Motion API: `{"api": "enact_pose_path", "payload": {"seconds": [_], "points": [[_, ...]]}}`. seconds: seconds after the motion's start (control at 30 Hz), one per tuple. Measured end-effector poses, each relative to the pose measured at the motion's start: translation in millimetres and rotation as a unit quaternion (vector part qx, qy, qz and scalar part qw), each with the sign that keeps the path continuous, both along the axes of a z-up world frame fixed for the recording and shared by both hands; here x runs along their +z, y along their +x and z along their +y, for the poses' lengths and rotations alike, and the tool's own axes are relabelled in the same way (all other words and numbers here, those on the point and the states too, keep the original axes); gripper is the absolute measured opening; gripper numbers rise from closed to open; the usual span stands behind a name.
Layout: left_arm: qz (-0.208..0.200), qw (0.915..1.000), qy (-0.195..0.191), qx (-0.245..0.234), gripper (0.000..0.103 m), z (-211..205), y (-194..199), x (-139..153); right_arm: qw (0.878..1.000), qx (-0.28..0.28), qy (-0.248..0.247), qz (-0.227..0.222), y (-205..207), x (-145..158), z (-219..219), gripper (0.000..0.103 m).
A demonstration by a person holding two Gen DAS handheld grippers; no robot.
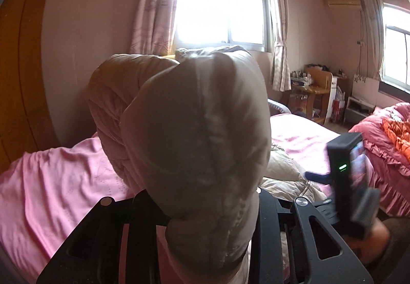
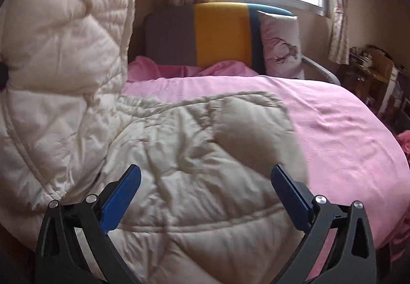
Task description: Fold large clothes
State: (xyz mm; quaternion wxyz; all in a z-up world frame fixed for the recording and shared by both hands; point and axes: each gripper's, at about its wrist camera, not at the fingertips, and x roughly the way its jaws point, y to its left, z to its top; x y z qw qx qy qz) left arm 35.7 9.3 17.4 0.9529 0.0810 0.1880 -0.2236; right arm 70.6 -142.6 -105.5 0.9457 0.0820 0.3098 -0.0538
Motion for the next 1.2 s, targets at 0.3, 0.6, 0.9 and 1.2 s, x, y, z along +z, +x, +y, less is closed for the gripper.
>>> {"api": "enact_pose_path", "payload": {"seconds": [0.3, 0.6, 0.9, 1.2], "points": [[0.008, 0.9947, 0.085, -0.056, 0.033, -71.9, 10.2, -26.7, 0.991, -0.059, 0.099, 0.069, -12.7, -44.0, -63.4, 0.101], [-0.019, 0.9739, 0.191, -0.121, 0.043, -127.0, 4.5, -77.1, 0.977, -0.115, 0.175, 0.029, -56.3, -28.0, -125.4, 0.101], [-0.038, 0.9518, 0.239, -0.189, 0.072, -155.4, -10.1, -118.5, 0.985, 0.023, 0.157, -0.069, -41.0, 75.8, -124.1, 0.101], [-0.008, 0.9563, 0.178, -0.232, 0.082, -116.6, -5.4, -101.7, 0.992, 0.086, 0.078, 0.048, 67.1, 62.4, -54.0, 0.058]]}}
